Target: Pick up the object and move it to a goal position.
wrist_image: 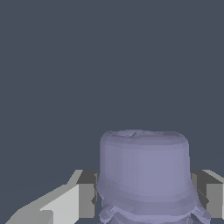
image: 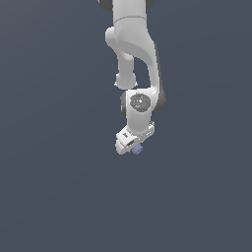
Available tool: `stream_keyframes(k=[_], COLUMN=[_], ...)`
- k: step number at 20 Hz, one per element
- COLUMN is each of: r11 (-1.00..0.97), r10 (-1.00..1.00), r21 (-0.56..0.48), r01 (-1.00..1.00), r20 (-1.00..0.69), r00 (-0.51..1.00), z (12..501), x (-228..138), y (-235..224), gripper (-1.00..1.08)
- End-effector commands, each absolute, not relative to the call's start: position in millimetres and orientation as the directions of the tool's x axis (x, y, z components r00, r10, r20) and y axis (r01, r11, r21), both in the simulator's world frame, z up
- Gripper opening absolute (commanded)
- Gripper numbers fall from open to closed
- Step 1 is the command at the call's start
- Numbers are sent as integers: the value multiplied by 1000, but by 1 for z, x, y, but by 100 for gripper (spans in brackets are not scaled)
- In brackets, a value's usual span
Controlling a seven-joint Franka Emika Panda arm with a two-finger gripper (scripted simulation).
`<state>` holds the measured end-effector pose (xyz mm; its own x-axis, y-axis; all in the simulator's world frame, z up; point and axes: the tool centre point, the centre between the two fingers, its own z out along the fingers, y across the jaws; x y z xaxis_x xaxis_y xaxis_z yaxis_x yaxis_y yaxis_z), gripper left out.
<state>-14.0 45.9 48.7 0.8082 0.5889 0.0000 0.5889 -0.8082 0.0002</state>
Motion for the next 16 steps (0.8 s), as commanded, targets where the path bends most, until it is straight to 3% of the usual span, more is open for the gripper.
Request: stream_keyframes(k=[1, 16], r11=[-809, -808], r10=[588, 589], r21=[1, 0], r01=[588, 589], r20=[1, 1], r00=[809, 808], z=[57, 140], x=[-10, 27], y=[33, -95], gripper=[-100, -100])
